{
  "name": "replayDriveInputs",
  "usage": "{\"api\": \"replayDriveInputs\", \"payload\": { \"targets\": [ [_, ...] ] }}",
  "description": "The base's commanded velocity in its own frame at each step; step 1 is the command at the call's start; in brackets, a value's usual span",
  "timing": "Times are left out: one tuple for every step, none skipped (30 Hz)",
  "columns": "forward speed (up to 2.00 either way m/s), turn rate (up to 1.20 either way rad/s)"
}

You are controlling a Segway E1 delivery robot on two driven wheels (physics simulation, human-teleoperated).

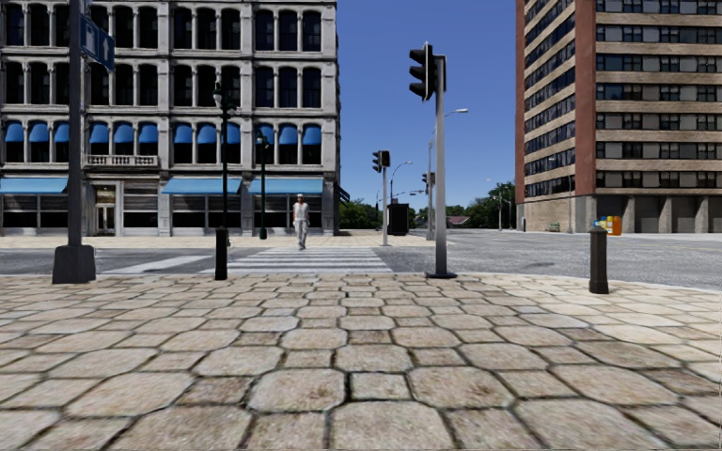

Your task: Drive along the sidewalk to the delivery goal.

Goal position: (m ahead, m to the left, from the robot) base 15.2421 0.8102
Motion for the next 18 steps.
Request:
{"api": "replayDriveInputs", "payload": {
  "targets": [
    [2.0,0.0],
    [2.0,0.0],
    [2.0,0.0],
    [2.0,0.0],
    [2.0,0.0],
    [2.0,0.0],
    [2.0,0.0],
    [2.0,0.0],
    [2.0,0.0],
    [2.0,0.0],
    [2.0,0.0],
    [2.0,0.0],
    [2.0,0.0],
    [2.0,0.0],
    [2.0,0.0],
    [2.0,0.0],
    [2.0,0.0],
    [2.0,0.0]
  ]
}}
